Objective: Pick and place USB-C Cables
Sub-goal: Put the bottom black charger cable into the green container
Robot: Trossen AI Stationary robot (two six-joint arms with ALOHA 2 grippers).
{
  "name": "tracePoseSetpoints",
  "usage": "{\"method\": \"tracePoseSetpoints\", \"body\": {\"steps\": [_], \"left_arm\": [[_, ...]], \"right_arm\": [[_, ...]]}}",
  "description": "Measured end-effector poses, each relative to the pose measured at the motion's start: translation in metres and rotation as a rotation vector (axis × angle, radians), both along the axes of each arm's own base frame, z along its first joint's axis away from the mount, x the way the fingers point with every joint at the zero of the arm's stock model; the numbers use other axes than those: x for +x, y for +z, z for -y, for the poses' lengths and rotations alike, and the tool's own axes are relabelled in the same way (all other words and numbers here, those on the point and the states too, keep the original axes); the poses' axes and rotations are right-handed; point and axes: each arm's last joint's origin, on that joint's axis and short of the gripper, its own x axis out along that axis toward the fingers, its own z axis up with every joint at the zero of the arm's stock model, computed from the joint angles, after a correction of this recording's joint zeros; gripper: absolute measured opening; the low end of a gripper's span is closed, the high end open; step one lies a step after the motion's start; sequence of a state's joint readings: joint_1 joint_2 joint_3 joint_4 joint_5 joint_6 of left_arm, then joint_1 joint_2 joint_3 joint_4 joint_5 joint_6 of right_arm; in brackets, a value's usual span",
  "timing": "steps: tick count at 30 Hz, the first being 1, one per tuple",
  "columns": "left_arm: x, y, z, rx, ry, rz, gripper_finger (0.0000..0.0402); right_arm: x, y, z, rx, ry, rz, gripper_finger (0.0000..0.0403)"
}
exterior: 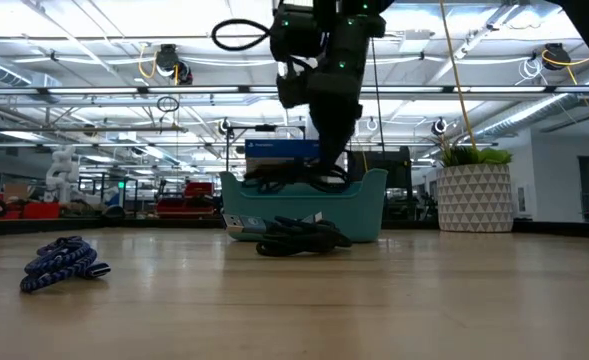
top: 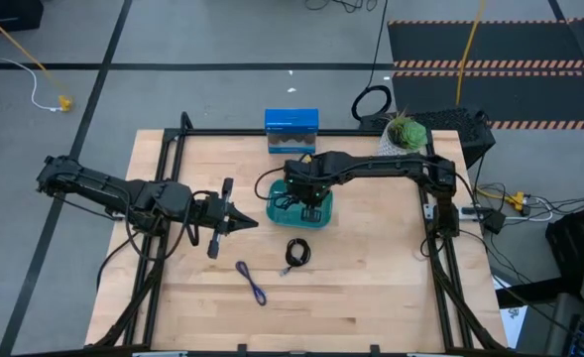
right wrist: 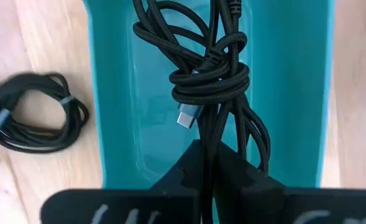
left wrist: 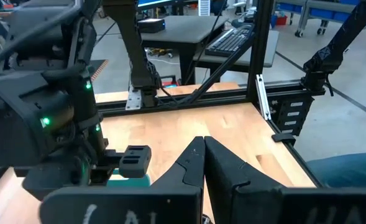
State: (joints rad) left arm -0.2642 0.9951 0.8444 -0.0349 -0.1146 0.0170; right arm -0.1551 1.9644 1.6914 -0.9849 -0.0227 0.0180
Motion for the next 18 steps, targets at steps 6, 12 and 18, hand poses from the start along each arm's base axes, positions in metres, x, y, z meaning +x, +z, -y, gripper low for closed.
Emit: {"method": "tracePoseSetpoints", "body": {"steps": [6, 12, 18], "left_arm": [[0.000, 0.000, 0.000, 0.000, 0.000, 0.000, 0.0008], [0.000, 0.000, 0.000, 0.004, -0.001, 0.001, 0.0008], [0.000, 0.000, 0.000, 0.004, -0.001, 0.001, 0.0008]], "right_arm": [[-0.004, -0.019, 0.000, 0.004, 0.000, -0.011, 0.0004], [-0.005, -0.033, 0.000, 0.001, 0.004, 0.011, 0.0012], [-0.005, -0.035, 0.000, 0.001, -0.001, 0.018, 0.0046]]}}
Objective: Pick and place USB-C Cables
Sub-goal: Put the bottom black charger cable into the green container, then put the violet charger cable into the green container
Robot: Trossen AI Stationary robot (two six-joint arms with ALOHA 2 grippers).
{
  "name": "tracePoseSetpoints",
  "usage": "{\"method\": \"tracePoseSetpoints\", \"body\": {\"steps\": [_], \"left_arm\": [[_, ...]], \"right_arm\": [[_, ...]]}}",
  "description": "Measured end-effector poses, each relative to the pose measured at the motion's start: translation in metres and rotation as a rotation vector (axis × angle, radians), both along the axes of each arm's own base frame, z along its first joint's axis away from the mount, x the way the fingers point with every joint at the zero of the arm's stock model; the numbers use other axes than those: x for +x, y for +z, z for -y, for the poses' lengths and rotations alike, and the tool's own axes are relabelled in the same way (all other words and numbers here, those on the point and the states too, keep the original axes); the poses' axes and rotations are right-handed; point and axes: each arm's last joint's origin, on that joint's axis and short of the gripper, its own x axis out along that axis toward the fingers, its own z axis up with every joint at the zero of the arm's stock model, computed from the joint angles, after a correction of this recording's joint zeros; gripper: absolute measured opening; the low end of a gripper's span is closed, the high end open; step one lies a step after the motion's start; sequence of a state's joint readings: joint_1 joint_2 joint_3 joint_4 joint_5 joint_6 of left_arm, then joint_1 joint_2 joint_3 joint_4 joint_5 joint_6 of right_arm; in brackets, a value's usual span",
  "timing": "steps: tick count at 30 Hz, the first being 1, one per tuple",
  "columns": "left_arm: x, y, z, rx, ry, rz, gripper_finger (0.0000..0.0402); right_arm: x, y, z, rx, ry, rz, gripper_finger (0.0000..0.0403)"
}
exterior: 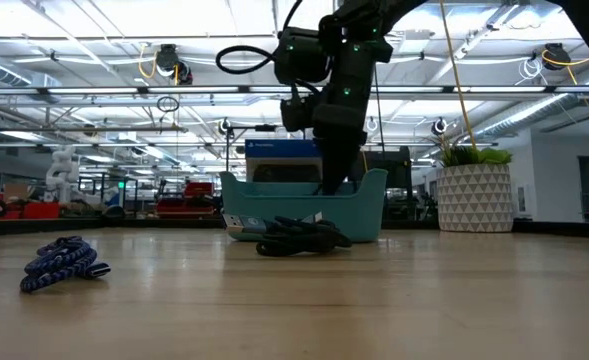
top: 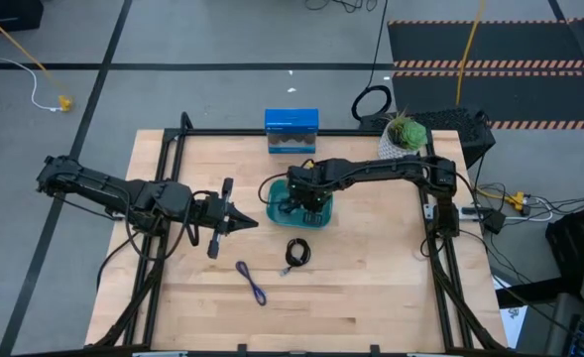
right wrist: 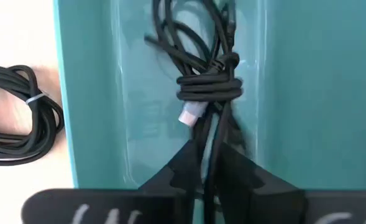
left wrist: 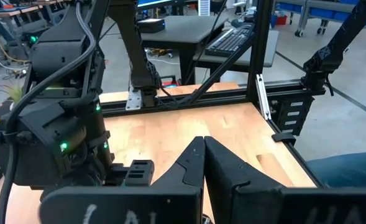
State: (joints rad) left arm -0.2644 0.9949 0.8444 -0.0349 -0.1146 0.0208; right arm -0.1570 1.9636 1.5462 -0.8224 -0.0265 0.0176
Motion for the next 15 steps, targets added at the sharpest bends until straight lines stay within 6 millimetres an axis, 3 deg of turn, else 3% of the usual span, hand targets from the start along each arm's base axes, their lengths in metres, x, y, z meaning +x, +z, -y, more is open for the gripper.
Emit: {"method": "tracePoseSetpoints", "body": {"steps": [6, 10, 15], "left_arm": [[0.000, 0.000, 0.000, -0.008, 0.001, -0.001, 0.0008], [0.000, 0.000, 0.000, -0.035, 0.006, -0.004, 0.0008], [0.000, 0.000, 0.000, -0.055, 0.010, -0.007, 0.0008]], "right_arm": [[-0.003, 0.012, -0.003, -0.004, 0.004, 0.030, 0.0087], [-0.013, 0.042, -0.016, -0.004, 0.002, 0.100, 0.0104], [-0.034, 0.083, -0.050, -0.025, 0.037, 0.172, 0.0109]]}}
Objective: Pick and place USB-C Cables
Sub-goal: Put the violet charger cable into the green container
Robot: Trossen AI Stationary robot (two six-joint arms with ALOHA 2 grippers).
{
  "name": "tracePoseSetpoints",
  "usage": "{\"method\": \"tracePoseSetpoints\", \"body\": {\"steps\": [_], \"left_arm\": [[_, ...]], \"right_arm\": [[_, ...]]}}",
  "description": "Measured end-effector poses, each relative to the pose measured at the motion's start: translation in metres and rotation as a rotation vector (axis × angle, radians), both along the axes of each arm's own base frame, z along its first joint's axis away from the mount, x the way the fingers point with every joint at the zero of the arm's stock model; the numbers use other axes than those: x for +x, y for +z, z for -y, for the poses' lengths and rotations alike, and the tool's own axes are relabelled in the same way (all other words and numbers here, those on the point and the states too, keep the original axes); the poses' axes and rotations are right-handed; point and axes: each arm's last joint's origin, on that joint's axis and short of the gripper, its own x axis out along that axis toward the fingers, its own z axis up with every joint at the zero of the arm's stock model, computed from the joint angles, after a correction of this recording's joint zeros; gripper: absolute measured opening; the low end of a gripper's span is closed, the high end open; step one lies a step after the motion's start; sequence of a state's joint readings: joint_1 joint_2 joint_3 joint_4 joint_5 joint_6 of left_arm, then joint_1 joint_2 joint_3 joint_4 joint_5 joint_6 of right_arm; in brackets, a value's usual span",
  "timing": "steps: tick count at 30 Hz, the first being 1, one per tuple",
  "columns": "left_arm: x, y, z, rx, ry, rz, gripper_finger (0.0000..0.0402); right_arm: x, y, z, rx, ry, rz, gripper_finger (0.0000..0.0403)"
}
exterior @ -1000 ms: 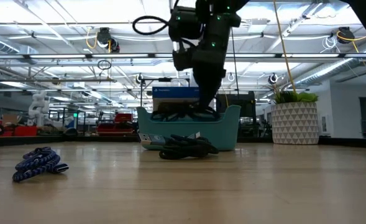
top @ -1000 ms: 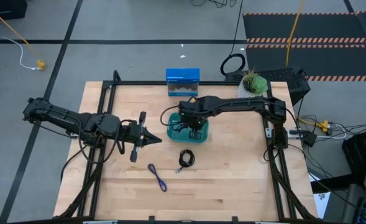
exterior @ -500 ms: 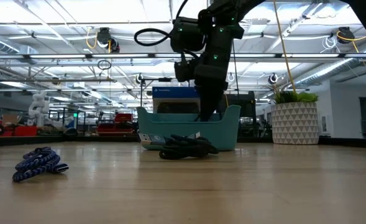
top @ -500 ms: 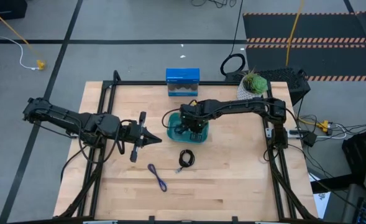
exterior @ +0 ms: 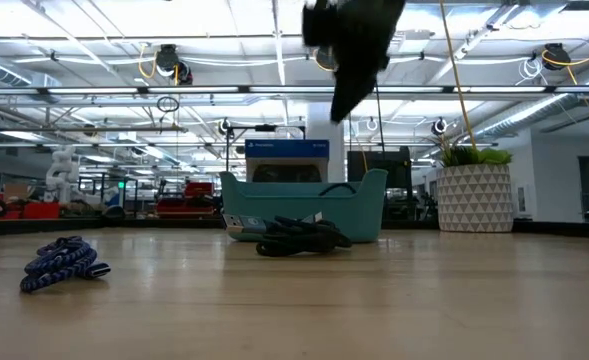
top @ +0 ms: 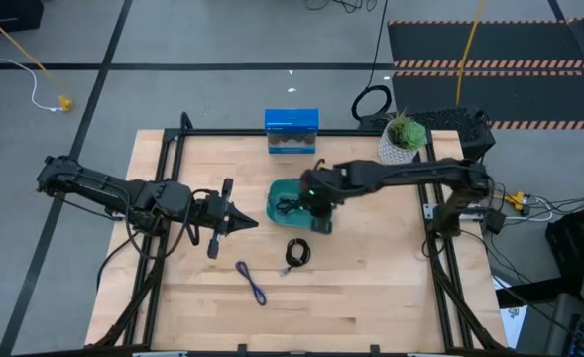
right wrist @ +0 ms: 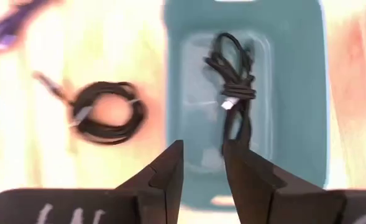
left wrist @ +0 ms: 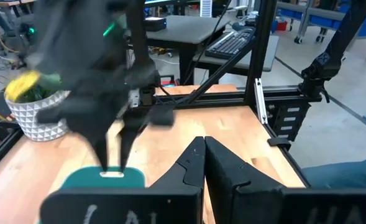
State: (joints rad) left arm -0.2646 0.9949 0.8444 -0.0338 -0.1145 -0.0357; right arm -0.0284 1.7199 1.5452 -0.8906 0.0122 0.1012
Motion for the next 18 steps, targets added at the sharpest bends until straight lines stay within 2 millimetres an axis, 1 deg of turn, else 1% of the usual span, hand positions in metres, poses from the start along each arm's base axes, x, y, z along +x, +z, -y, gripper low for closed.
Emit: {"method": "tracePoseSetpoints", "body": {"steps": [6, 11, 14, 18], "left_arm": [[-0.001, 0.004, 0.003, 0.004, -0.014, 0.013, 0.0008], [-0.001, 0.013, 0.003, 0.017, -0.017, 0.038, 0.0008], [-0.003, 0.030, 0.002, 0.017, -0.004, 0.057, 0.0008], [-0.009, 0.056, -0.002, 0.027, 0.053, 0.054, 0.0008]], "right_arm": [[-0.036, 0.039, -0.048, -0.109, 0.014, 0.063, 0.0109], [-0.064, 0.061, -0.081, -0.184, 0.019, 0.137, 0.0109], [-0.078, 0.070, -0.097, -0.239, 0.030, 0.177, 0.0109], [-0.092, 0.076, -0.118, -0.288, 0.053, 0.231, 0.0109]]}}
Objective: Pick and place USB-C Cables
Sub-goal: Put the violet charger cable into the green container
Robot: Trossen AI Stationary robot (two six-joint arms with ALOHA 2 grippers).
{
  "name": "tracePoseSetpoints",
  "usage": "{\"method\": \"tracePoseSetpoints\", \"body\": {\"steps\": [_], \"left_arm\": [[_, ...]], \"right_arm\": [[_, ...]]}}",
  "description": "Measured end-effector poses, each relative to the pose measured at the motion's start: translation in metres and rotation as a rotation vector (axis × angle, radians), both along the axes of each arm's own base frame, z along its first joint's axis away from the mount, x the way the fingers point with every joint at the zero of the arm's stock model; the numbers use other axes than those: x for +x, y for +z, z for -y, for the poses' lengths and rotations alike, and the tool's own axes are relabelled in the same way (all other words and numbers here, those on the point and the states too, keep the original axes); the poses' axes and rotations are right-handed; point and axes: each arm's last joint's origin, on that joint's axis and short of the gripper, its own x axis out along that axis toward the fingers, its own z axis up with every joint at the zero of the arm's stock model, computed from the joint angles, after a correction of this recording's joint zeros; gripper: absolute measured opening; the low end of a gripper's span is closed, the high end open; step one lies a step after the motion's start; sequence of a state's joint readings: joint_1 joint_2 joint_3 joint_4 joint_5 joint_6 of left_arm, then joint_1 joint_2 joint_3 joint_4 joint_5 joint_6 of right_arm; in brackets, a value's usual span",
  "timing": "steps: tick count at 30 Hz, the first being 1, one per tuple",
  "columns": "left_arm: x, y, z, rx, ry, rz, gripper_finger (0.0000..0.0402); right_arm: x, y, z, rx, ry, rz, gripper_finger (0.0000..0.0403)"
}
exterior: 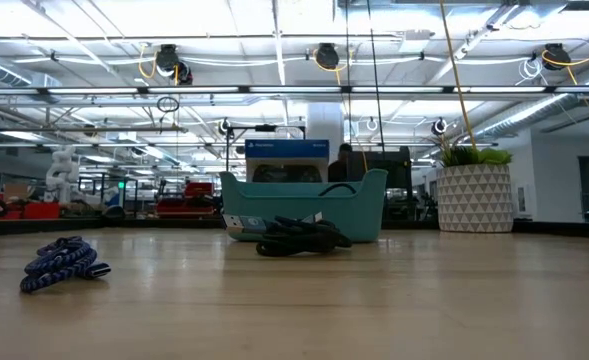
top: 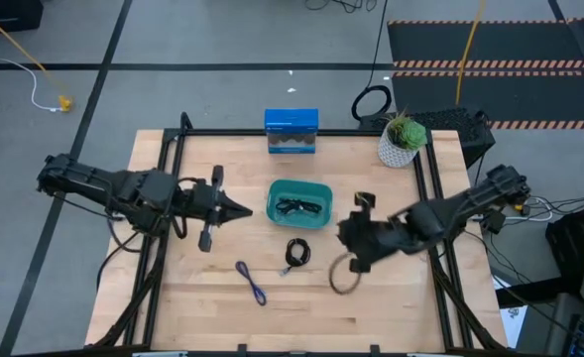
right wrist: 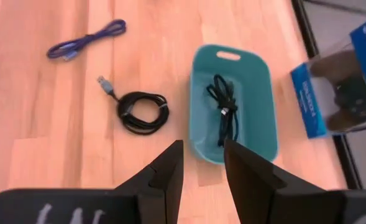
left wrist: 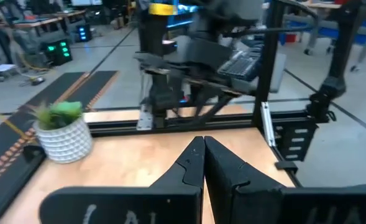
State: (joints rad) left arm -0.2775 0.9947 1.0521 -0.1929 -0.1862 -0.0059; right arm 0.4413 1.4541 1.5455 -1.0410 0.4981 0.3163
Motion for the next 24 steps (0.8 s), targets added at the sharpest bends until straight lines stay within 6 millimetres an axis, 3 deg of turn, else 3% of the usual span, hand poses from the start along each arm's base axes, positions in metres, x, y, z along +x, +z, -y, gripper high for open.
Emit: {"method": "tracePoseSetpoints", "body": {"steps": [8, 14, 19, 24], "left_arm": [[-0.017, 0.046, -0.003, -0.023, 0.038, -0.040, 0.0008], [-0.014, 0.067, 0.006, -0.002, 0.024, -0.130, 0.0008], [-0.002, 0.073, 0.018, 0.044, 0.001, -0.252, 0.0008], [0.009, 0.071, 0.027, 0.074, -0.007, -0.381, 0.0008]], "right_arm": [[-0.020, 0.001, -0.032, -0.033, 0.044, 0.046, 0.0067], [-0.028, -0.019, -0.044, -0.039, 0.055, 0.015, 0.0020], [-0.033, -0.031, -0.049, -0.055, 0.084, -0.003, 0.0004], [-0.044, -0.021, -0.049, -0.020, 0.159, 0.098, 0.0001]]}}
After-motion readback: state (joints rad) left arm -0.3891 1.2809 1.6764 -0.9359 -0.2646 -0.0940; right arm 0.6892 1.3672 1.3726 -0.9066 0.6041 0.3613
